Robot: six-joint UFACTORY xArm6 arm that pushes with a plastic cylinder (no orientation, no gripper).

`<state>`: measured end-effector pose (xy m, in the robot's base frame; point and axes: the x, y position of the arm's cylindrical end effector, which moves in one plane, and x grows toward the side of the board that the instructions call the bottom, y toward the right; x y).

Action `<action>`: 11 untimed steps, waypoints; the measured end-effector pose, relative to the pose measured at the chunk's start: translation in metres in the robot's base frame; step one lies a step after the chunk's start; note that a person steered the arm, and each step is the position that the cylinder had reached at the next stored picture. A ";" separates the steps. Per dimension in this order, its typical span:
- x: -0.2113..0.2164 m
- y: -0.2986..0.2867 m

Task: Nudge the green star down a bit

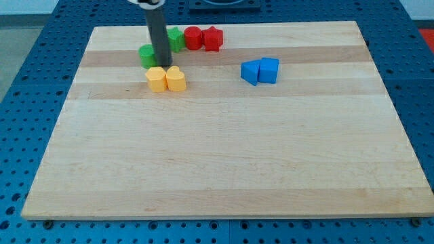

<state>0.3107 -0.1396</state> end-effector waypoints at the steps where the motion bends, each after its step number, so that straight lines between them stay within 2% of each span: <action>1: 0.000 -0.023; 3: 0.022 -0.036; 5: 0.022 -0.126; 6: 0.008 -0.149; 8: -0.057 -0.122; 11: -0.102 -0.017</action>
<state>0.2091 -0.1567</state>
